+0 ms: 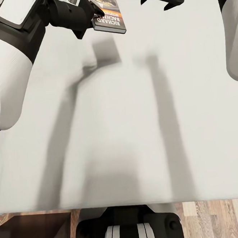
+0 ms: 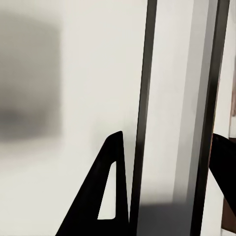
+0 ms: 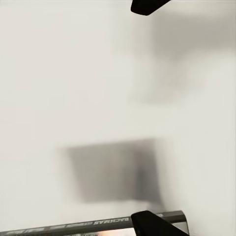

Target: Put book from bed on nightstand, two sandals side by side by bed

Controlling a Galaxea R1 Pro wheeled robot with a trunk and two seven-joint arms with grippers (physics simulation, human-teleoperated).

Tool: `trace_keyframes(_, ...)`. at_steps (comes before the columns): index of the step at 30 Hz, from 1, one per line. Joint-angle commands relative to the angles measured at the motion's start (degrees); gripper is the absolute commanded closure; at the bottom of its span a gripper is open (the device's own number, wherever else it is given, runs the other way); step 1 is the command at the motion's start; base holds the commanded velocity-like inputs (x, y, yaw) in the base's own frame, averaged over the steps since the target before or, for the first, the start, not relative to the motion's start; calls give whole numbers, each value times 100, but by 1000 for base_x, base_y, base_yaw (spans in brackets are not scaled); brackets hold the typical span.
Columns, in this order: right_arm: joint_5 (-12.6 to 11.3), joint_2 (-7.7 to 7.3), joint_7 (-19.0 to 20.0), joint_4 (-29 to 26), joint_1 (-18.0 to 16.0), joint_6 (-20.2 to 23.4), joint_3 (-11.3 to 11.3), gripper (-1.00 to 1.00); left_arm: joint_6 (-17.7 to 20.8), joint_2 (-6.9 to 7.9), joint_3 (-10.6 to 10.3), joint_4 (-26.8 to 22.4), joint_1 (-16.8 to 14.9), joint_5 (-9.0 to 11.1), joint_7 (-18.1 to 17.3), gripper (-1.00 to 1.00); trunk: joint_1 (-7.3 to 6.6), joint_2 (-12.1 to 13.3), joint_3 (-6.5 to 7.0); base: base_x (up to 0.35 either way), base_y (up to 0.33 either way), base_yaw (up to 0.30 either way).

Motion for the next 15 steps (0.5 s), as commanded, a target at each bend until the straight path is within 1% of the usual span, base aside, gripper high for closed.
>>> trace_keyframes(1, -23, 4, -23, -3, -4, 23, -27, -100, -2, 3, -22, -6, -3, 59, 52, 100, 0, -1, 7, 0, 0, 0)
trace_keyframes(15, -23, 6, -22, -4, -7, 23, -28, -100, 1, 3, -21, -9, -4, 60, 59, 100, 0, -1, 141, 0, 0, 0)
